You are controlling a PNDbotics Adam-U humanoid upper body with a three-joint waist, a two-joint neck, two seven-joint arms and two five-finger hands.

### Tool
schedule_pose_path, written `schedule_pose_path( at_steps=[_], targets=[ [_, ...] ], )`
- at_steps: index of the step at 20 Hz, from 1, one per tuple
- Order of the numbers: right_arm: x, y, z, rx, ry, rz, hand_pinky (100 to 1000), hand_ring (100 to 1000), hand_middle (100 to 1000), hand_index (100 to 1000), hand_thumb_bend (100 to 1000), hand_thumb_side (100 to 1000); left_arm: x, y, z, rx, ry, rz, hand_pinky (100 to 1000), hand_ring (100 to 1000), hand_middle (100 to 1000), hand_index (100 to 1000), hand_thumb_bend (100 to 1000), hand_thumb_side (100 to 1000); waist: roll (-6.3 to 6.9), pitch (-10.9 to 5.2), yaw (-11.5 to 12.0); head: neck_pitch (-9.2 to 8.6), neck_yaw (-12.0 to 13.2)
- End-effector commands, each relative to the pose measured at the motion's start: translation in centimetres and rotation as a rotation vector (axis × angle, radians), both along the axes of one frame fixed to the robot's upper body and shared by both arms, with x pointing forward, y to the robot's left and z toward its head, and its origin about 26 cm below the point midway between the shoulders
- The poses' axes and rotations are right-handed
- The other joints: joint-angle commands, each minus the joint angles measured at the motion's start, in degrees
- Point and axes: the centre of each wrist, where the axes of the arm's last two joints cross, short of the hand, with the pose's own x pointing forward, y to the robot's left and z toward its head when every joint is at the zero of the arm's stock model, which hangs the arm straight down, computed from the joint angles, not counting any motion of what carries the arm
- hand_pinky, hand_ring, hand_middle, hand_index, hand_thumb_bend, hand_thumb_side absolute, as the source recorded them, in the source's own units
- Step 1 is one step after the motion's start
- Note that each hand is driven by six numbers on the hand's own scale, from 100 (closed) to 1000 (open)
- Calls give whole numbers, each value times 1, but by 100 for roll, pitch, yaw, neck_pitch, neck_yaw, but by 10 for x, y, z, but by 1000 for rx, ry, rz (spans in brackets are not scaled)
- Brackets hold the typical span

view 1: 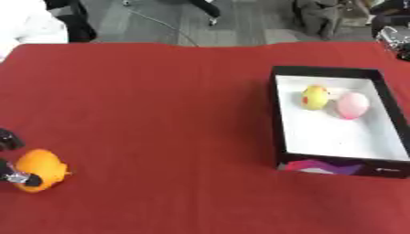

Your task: Pick up the objects with one hand, pass them to the other hand, and then place them into the box on the other side of the table.

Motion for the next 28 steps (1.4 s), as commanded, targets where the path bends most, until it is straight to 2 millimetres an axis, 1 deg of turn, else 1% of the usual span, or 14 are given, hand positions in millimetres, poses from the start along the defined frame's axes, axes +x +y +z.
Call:
schedule_pose_path(
  at_steps=[1,4,5,6,7,9,10,12,14,16,19,22,25,28],
  targets=[
    [-3,-4,9,-17,-29,-15,937,1000,764,940,100,444,4,7,3,-89,256,235,906,913,805,864,693,409,-7,-108,-6,0,-19],
    [-3,-5,9,-10,-33,-19,937,1000,763,939,100,445,7,3,-7,-68,270,199,893,895,783,833,657,430,-16,-112,-18,9,-2],
    [-3,-5,9,-8,-34,-21,937,1000,762,939,100,445,8,2,-10,-65,275,185,890,887,773,795,627,429,-18,-113,-20,11,1],
    [-3,-5,8,-6,-35,-22,936,1000,762,939,100,445,9,1,-13,-63,279,172,881,862,746,757,512,408,-20,-114,-21,14,-3],
    [-3,-6,8,-5,-35,-24,936,1000,761,939,100,445,9,0,-13,-64,277,160,872,844,730,736,436,384,-22,-116,-19,19,-15],
    [-3,-7,8,-2,-35,-29,936,1000,760,938,100,447,10,-4,-7,-73,253,140,841,787,680,675,222,310,-25,-120,-7,23,-50],
    [-3,-7,7,-1,-34,-31,936,1000,760,938,100,448,10,-7,0,-76,230,133,802,729,632,645,100,253,-25,-122,2,25,-66],
    [-3,-8,7,1,-32,-35,936,1000,759,937,100,447,9,-13,14,-71,167,130,729,650,553,570,100,134,-24,-126,15,26,-83],
    [-4,-8,7,2,-32,-35,936,1000,759,936,100,447,7,-22,29,-59,91,124,712,628,530,529,100,100,-25,-128,23,25,-106],
    [-4,-8,7,1,-33,-35,936,1000,758,936,100,447,3,-32,45,-46,14,105,696,603,505,511,100,100,-26,-132,32,26,-128],
    [-5,-7,9,7,-41,-25,936,1000,756,935,100,449,-3,-49,74,-29,-116,58,692,590,494,510,100,133,-21,-140,54,25,-161],
    [-7,3,15,-2,-58,21,936,1000,767,939,100,451,-12,-70,102,-17,-273,-6,681,572,484,513,100,191,-16,-155,74,37,-223],
    [-10,22,26,-33,-91,114,937,1000,784,949,100,471,-22,-94,121,-21,-414,-63,676,554,475,512,100,261,-12,-175,76,45,-296],
    [-13,47,38,-59,-121,226,938,1000,799,957,100,436,-33,-119,131,-37,-542,-115,679,546,472,513,100,309,-23,-187,77,36,-426]
  ],
)
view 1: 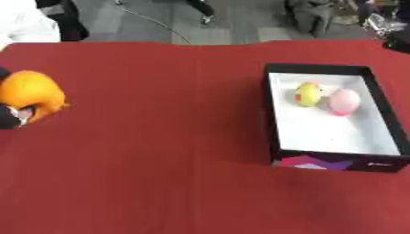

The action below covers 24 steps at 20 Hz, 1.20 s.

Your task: Pick up the objects with one hand, pass them to the other hand, and then place them into the box on the other side of the table.

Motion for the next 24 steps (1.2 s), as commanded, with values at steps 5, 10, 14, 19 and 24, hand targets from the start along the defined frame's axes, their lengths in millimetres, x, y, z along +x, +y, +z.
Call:
schedule_pose_path(
  at_steps=[5,10,14,19,24],
  targets=[
    [-4,52,23,-92,-44,211,941,1000,818,965,100,411,-23,-49,18,-93,-89,-17,675,532,468,512,100,363,-38,-138,10,-46,-304],
    [0,84,24,-163,-43,314,945,1000,837,973,100,378,-22,-73,11,-95,-175,-93,671,530,466,512,100,382,-83,-153,10,-65,-441],
    [-4,99,17,-251,-44,387,949,1000,851,988,100,352,-19,-95,2,-94,-254,-164,666,528,460,509,100,393,-138,-152,-25,-63,-605],
    [-22,93,14,-355,-62,461,951,1000,856,998,100,347,-14,-114,-12,-68,-352,-214,666,527,417,497,100,385,-175,-132,-11,-50,-716],
    [-24,99,15,-424,-51,515,953,1000,859,1000,100,336,-7,-127,-29,-56,-394,-267,667,527,415,498,100,376,-190,-123,13,-31,-778]
  ],
)
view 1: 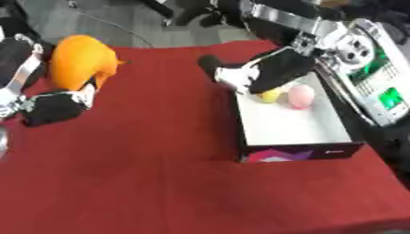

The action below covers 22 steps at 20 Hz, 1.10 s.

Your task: Pick up the objects with one hand, pass them to the other hand, and then place them into the box on the other side of the table.

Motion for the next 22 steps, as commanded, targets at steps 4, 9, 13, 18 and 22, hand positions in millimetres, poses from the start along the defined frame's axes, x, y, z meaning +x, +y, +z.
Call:
schedule_pose_path(
  at_steps=[4,9,13,18,22],
  targets=[
    [-7,7,11,-76,-36,35,955,1000,863,1000,100,327,4,-13,-9,5,-89,-55,662,522,407,497,100,378,-16,-98,30,-19,-101],
    [-8,14,11,-88,-47,5,953,1000,862,1000,100,329,2,-24,-19,-12,-138,-99,661,521,404,497,100,373,-35,-89,60,-12,-140],
    [-7,22,11,-94,-44,-3,955,1000,864,1000,100,336,0,-31,-23,-13,-176,-136,661,523,404,499,100,353,-42,-80,85,-17,-159],
    [-2,31,8,-126,-43,-17,956,1000,867,1000,100,352,-4,-39,-23,1,-217,-184,661,524,403,502,100,338,-58,-77,121,-27,-200],
    [3,36,5,-171,-38,-9,957,1000,870,1000,100,370,-7,-44,-21,11,-244,-213,661,525,403,503,100,331,-75,-76,137,-36,-217]
  ],
)
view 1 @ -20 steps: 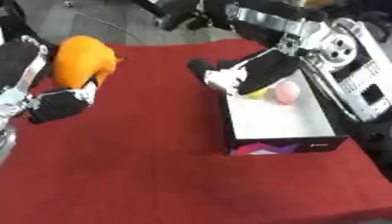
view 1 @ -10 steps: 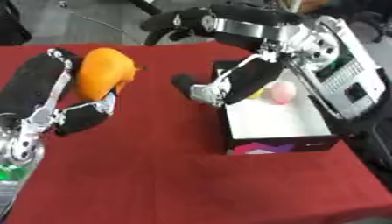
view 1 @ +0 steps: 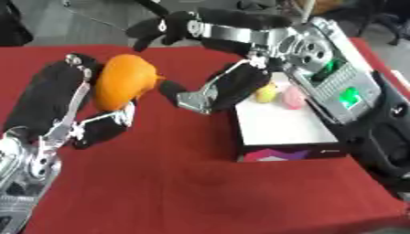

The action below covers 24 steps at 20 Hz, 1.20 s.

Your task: Pick up the objects with one hand, pass them to the other hand, and then place them into the box on the other side of the table.

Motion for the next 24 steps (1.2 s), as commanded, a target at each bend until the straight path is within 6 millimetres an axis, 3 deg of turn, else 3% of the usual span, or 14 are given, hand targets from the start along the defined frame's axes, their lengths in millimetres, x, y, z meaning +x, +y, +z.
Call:
schedule_pose_path(
  at_steps=[1,9,16,24],
  targets=[
    [1,2,5,-33,-25,3,957,1000,870,1000,100,369,-5,-4,11,4,-58,-35,661,526,404,505,100,325,0,-81,13,-39,-28],
    [7,9,1,-116,-60,0,953,1000,872,1000,100,311,-10,-10,14,7,-104,-84,657,525,400,505,100,319,-27,-84,22,-18,-37],
    [-4,5,10,-1,-143,3,959,1000,876,994,100,181,-6,-10,8,2,-39,-74,650,517,395,505,100,342,-36,-80,6,-32,21],
    [-12,-1,17,82,-158,-17,959,1000,875,996,100,181,-8,-12,8,-10,-9,-71,646,512,389,504,100,334,-21,-74,-18,-29,43]
  ],
)
